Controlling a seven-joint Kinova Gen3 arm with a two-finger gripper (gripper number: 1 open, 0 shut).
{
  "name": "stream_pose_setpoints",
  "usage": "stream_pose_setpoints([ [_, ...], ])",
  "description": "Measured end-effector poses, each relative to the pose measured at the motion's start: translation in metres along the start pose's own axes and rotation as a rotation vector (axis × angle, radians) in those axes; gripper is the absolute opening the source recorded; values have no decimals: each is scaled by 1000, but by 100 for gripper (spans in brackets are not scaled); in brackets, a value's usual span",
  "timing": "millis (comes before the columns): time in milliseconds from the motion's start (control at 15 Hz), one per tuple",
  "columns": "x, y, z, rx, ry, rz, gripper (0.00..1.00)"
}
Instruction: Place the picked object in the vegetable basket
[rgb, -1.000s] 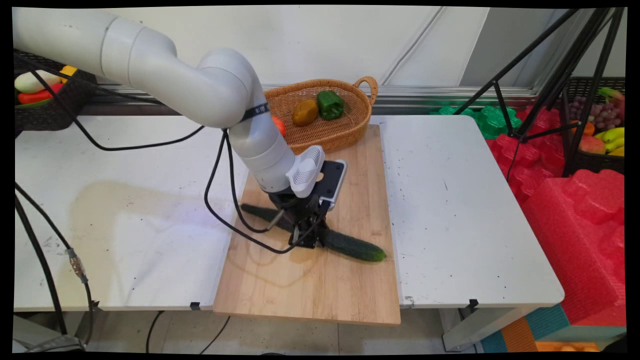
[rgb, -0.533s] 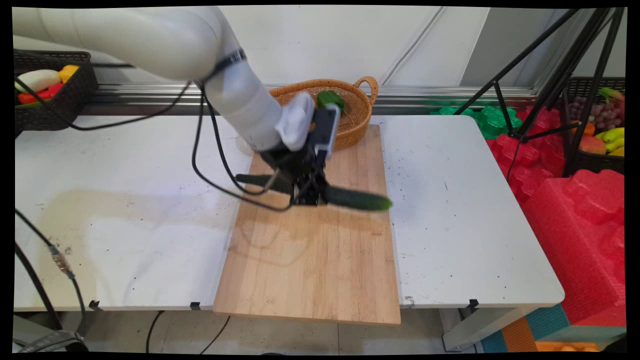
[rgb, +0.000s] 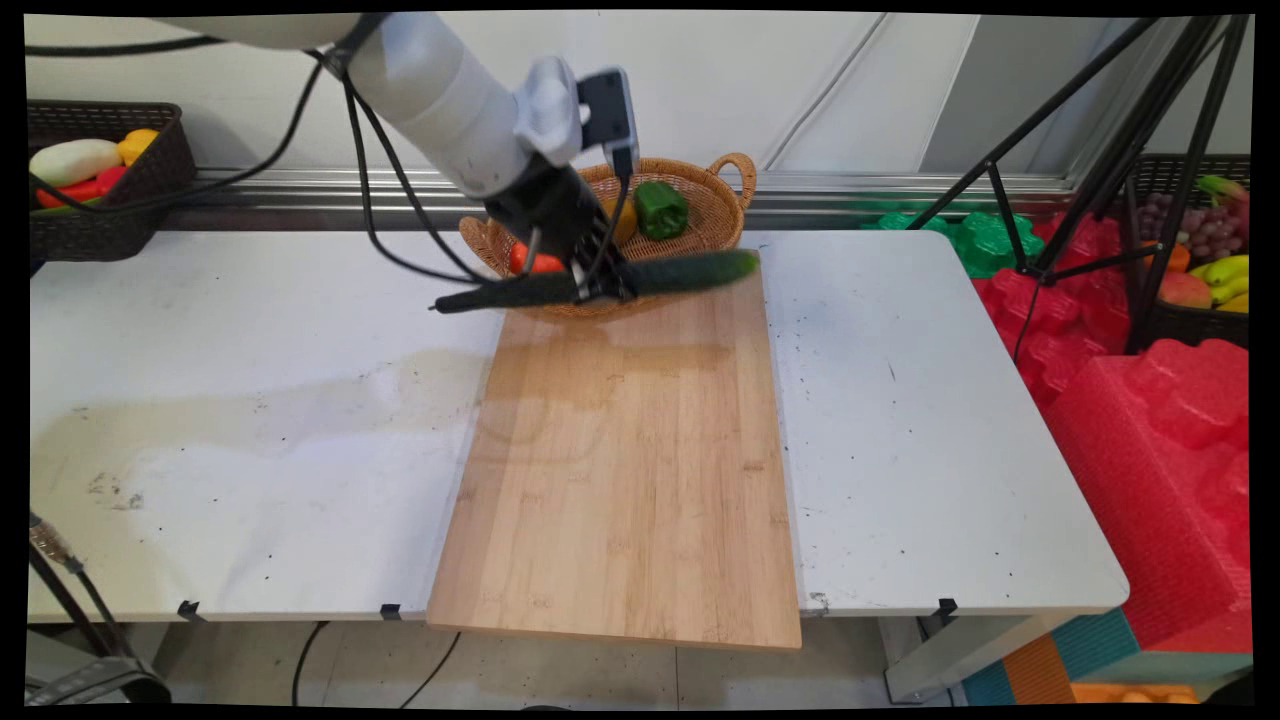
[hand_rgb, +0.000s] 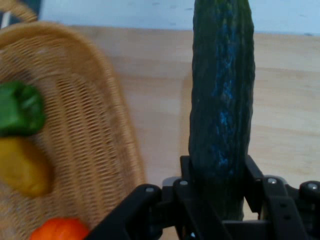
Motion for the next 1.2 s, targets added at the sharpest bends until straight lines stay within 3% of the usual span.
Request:
stream_pose_setpoints([
  [333, -7, -33, 2, 87, -23, -149, 0],
  [600, -9, -64, 21, 140, -53, -270, 0],
  [1200, -4, -116, 76, 169, -86, -419, 0],
])
